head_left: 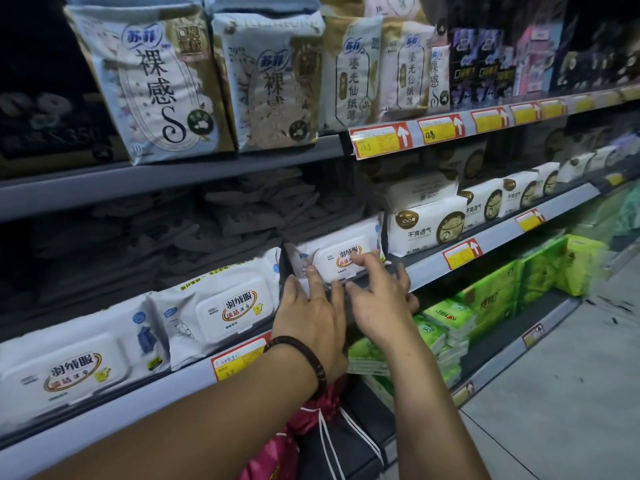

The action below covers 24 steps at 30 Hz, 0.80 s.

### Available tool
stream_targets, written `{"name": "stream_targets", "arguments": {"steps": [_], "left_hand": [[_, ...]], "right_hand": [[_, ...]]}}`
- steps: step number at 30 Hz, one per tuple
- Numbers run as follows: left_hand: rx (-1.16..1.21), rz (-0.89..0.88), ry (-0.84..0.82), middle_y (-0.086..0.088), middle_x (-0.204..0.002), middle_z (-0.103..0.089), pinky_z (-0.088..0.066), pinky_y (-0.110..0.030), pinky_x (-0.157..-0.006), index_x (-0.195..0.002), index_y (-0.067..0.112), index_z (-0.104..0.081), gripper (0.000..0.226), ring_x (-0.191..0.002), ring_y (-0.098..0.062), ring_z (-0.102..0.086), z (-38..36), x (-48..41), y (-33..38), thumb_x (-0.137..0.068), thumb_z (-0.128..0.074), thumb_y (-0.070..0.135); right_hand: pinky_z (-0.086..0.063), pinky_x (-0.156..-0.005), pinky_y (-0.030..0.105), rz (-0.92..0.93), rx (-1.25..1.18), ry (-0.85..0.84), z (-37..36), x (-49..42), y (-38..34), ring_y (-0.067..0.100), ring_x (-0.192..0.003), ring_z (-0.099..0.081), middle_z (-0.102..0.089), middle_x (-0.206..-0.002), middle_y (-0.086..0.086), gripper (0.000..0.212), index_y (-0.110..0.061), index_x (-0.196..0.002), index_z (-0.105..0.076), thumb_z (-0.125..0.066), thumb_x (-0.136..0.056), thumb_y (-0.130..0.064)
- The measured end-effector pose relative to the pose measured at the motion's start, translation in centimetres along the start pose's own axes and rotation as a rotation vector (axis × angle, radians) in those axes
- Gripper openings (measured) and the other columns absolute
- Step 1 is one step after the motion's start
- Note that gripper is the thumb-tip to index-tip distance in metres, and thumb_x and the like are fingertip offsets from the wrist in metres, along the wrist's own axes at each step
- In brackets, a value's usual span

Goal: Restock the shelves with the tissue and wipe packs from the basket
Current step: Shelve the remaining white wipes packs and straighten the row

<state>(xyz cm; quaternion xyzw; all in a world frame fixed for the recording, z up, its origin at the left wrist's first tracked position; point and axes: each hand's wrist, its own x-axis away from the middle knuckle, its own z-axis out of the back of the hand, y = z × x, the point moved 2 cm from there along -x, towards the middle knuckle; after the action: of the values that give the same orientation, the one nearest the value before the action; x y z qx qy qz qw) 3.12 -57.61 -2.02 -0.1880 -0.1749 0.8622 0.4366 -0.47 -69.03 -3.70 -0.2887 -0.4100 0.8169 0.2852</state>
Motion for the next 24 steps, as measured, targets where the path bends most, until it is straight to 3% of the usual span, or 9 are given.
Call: {"name": "stream_targets", "arguments": {"steps": [7, 10, 12, 14, 16, 20, 24], "left_hand": [[0.015, 0.046, -0.015, -0.038, -0.166, -0.004, -0.009, -0.058, -0.123, -0.164, 0.008, -0.001, 0.099, -0.155, -0.046, -0.015, -1.0, -0.8, 0.0, -0.09, -0.054, 0.049], [-0.002, 0.011, 0.003, -0.036, -0.166, -0.009, -0.01, -0.058, -0.122, -0.164, 0.008, -0.006, 0.094, -0.155, -0.045, -0.017, -0.5, -0.2, -0.7, -0.091, -0.051, 0.045], [0.018, -0.023, 0.061, -0.031, -0.162, -0.027, -0.016, -0.057, -0.12, -0.159, 0.01, -0.024, 0.082, -0.15, -0.043, -0.025, 0.2, 1.1, -1.6, -0.088, -0.049, 0.043], [0.055, -0.053, 0.144, -0.021, -0.146, -0.044, -0.026, -0.054, -0.113, -0.143, 0.014, -0.043, 0.066, -0.138, -0.041, -0.035, 1.0, 3.1, -3.0, -0.082, -0.051, 0.038], [0.074, -0.03, 0.204, -0.017, -0.134, -0.049, -0.034, -0.053, -0.105, -0.128, 0.016, -0.053, 0.055, -0.129, -0.041, -0.041, 1.1, 5.6, -4.8, -0.076, -0.055, 0.035], [0.085, 0.108, 0.211, -0.023, -0.141, -0.054, -0.036, -0.06, -0.108, -0.135, 0.011, -0.061, 0.074, -0.131, -0.048, -0.046, -0.9, 11.0, -8.3, -0.065, -0.073, 0.035], [0.055, 0.122, 0.171, -0.031, -0.164, -0.028, -0.024, -0.065, -0.118, -0.154, 0.01, -0.049, 0.095, -0.152, -0.053, -0.026, -3.1, 14.2, -10.6, -0.068, -0.072, 0.042]], "right_hand": [[0.0, -0.123, 0.064, 0.001, 0.099, -0.111, 0.2, -0.5, -0.1, 0.026, -0.161, 0.014, -0.005, -0.177, -0.013, 0.054, -0.049, -0.146, -0.041, -0.053, -0.103, -0.018], [-0.009, -0.122, 0.059, -0.007, 0.149, -0.085, 1.6, -0.3, -0.7, 0.029, -0.16, -0.003, -0.019, -0.174, -0.012, 0.055, -0.049, -0.147, -0.049, -0.056, -0.102, -0.019], [-0.017, -0.12, 0.055, -0.007, 0.184, -0.041, 2.4, 0.1, -1.2, 0.029, -0.156, -0.018, -0.033, -0.169, -0.01, 0.05, -0.046, -0.147, -0.053, -0.059, -0.102, -0.024], [-0.028, -0.115, 0.052, -0.003, 0.207, 0.036, 2.7, 0.5, -2.0, 0.031, -0.147, -0.035, -0.052, -0.155, -0.002, 0.044, -0.038, -0.144, -0.059, -0.061, -0.101, -0.026], [-0.04, -0.108, 0.049, 0.046, 0.2, 0.117, 2.6, 1.1, -3.5, 0.033, -0.134, -0.05, -0.063, -0.138, 0.004, 0.038, -0.031, -0.136, -0.065, -0.063, -0.098, -0.026], [-0.054, -0.095, 0.038, 0.184, 0.102, 0.105, 1.3, 3.6, -8.0, 0.026, -0.109, -0.066, -0.07, -0.115, 0.003, 0.028, -0.025, -0.121, -0.071, -0.066, -0.093, -0.025], [-0.056, -0.097, 0.041, 0.169, 0.193, -0.076, -1.7, 6.0, -10.9, 0.029, -0.116, -0.066, -0.071, -0.121, 0.005, 0.042, -0.027, -0.131, -0.066, -0.069, -0.09, -0.04]]}}
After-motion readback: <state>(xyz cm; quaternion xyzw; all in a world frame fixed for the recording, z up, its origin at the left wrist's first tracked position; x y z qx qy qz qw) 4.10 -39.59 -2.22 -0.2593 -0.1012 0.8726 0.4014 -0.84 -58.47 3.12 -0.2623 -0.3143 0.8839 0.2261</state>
